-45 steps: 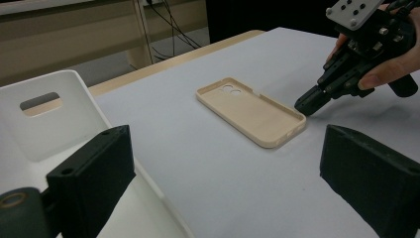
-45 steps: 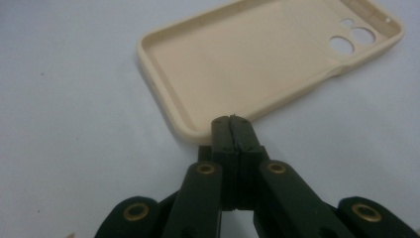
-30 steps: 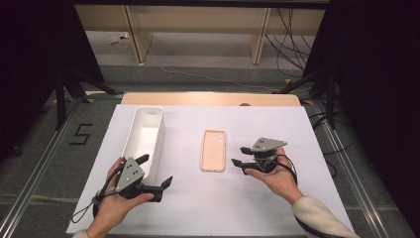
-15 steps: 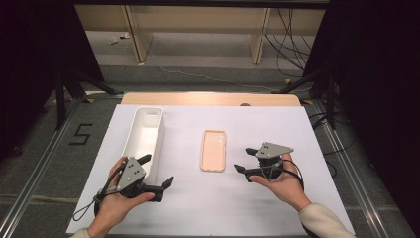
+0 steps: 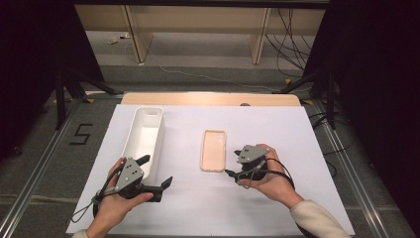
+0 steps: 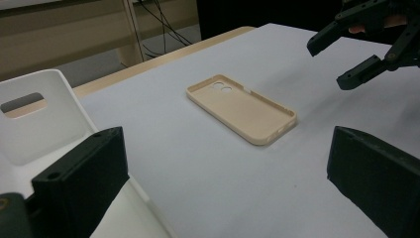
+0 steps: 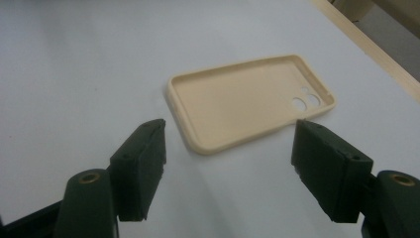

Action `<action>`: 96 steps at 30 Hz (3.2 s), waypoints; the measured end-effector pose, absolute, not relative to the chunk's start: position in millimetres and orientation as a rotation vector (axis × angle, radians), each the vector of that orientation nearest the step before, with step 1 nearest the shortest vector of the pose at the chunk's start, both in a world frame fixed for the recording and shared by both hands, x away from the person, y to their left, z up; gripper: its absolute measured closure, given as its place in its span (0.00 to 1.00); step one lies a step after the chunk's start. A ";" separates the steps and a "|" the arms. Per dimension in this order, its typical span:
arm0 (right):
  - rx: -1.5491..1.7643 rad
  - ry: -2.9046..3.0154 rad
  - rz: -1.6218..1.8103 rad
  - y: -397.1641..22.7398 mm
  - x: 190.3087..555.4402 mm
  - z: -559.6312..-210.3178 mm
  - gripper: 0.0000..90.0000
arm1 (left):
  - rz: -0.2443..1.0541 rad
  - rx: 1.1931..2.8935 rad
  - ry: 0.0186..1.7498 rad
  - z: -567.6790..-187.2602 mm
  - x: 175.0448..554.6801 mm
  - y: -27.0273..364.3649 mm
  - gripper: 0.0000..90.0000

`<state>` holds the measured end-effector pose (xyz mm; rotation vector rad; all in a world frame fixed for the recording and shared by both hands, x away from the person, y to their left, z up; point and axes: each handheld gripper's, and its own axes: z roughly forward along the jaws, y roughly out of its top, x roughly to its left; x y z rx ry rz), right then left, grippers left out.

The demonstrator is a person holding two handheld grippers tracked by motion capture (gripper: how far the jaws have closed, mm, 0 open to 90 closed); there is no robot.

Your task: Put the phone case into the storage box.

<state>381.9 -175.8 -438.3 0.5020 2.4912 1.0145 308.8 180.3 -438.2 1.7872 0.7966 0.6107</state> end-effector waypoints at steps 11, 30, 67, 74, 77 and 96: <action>0.416 2.569 0.917 -154.9 387.3 -436.7 0.34 | 0.616 1.782 0.801 -438.2 307.5 181.0 0.03; 0.338 2.653 0.727 -124.4 405.9 -449.5 0.34 | 0.611 1.777 0.798 -437.9 307.9 180.7 0.03; 0.235 2.697 0.490 -93.5 425.0 -465.8 0.34 | 0.603 1.776 0.790 -437.9 308.0 180.0 0.04; 0.203 2.699 0.451 -90.5 425.8 -465.0 0.35 | 0.601 1.776 0.787 -437.9 308.0 179.8 0.04; 0.197 2.705 0.447 -89.9 426.7 -464.7 0.35 | 0.600 1.775 0.787 -437.9 308.1 179.7 0.04; 0.111 2.773 0.385 -83.3 420.0 -462.8 0.68 | 0.597 1.780 0.780 -438.0 308.2 178.9 0.04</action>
